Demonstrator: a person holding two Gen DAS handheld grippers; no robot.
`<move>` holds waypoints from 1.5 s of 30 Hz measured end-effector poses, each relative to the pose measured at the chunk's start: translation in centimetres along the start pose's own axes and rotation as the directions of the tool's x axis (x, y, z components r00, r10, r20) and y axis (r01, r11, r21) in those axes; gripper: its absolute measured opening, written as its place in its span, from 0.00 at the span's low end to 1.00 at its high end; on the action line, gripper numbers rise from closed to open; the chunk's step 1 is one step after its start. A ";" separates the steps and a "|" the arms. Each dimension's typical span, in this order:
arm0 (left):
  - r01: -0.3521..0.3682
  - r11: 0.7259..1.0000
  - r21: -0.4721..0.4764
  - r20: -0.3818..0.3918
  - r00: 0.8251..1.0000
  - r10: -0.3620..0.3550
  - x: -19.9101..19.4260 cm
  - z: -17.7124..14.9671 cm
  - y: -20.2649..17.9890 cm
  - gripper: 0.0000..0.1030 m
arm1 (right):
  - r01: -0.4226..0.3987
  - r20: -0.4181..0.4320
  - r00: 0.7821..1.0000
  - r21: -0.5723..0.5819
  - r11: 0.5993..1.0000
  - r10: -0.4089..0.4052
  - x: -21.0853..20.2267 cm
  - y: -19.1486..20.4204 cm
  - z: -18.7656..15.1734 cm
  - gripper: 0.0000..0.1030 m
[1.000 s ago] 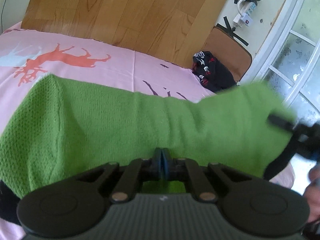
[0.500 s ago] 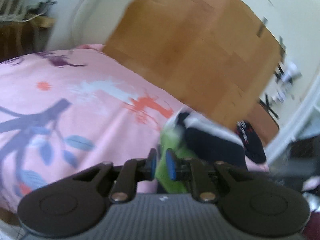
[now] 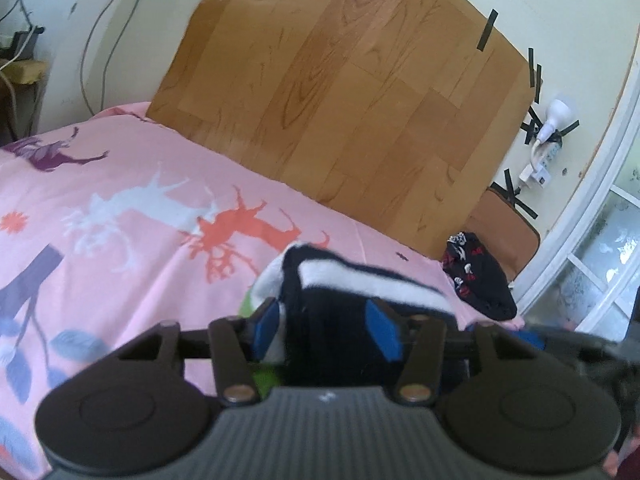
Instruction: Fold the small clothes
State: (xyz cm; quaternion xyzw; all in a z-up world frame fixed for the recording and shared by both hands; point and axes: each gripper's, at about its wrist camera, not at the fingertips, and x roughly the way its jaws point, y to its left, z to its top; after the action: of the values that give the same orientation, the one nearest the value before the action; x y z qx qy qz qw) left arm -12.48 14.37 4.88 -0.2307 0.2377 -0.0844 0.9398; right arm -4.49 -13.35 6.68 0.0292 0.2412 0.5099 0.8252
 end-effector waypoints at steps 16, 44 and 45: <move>-0.088 0.996 0.035 -0.102 0.991 0.091 1.9 -0.5 -0.2 0.56 | 0.248 -0.035 0.969 0.107 0.963 -0.245 5.5 -4.3 -2.7 0.49; -0.038 0.999 0.038 -0.218 0.975 0.046 3.2 -0.3 1.0 1.00 | 0.093 0.030 0.993 0.425 0.901 -0.117 -3.2 -7.6 -8.1 0.84; -0.038 0.998 0.040 -0.231 0.972 0.046 3.6 -0.5 1.1 1.00 | 0.088 0.021 0.994 0.440 0.893 -0.109 -2.8 -7.6 -8.4 0.84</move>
State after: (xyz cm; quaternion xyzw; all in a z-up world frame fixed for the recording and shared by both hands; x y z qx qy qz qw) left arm -9.51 14.16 2.44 -0.1976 0.3492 -0.0951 0.9110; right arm -2.81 -21.09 -1.93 0.2135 0.3325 0.3992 0.8274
